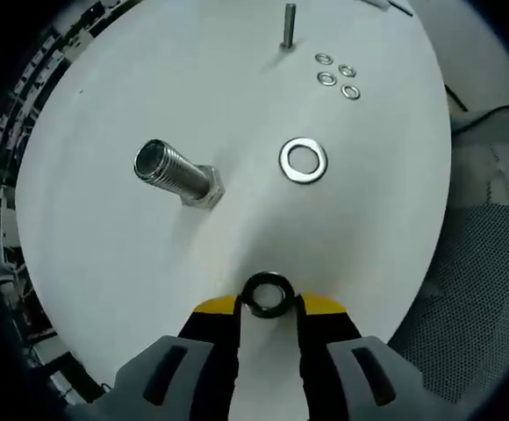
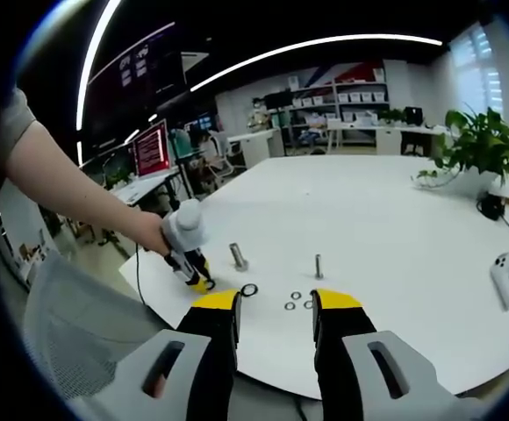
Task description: Place the washer onto the threaded stud by aligning its center hole with the stud, sliding it down to the base, and recovering from edge contact or off-axis alignment until the washer reaches the visible bottom stop.
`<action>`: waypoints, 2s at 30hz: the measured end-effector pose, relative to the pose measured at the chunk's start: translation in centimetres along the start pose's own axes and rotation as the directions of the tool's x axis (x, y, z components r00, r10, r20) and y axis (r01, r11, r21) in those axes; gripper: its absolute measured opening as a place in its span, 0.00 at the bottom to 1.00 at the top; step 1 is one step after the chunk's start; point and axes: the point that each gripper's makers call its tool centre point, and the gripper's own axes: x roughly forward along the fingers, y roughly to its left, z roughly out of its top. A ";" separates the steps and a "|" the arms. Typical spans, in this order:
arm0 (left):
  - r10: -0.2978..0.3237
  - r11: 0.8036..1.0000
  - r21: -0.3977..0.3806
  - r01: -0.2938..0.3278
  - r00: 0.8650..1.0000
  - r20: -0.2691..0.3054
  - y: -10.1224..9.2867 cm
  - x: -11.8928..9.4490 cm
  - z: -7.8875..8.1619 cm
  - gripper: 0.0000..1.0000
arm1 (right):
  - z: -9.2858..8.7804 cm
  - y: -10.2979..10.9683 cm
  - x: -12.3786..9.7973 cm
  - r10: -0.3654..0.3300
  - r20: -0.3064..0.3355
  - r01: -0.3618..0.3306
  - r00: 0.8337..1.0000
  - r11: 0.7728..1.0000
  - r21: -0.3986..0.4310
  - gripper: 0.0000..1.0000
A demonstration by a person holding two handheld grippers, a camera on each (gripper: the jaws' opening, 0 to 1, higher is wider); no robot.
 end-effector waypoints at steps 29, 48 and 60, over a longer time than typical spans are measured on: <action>-0.009 1.000 0.001 0.009 1.000 0.024 0.1 -0.3 -0.2 0.18 | -0.1 -0.3 0.0 -0.004 -0.002 0.004 1.000 1.000 0.013 0.34; 0.032 0.996 0.083 -0.041 0.993 0.113 2.4 -4.6 2.4 0.18 | -0.1 -0.2 0.0 -0.004 -0.007 0.004 1.000 1.000 0.002 0.34; 0.059 0.988 0.130 -0.082 0.983 0.171 4.3 -7.0 5.4 0.18 | -0.2 -0.2 0.0 -0.006 -0.011 0.006 1.000 1.000 0.002 0.33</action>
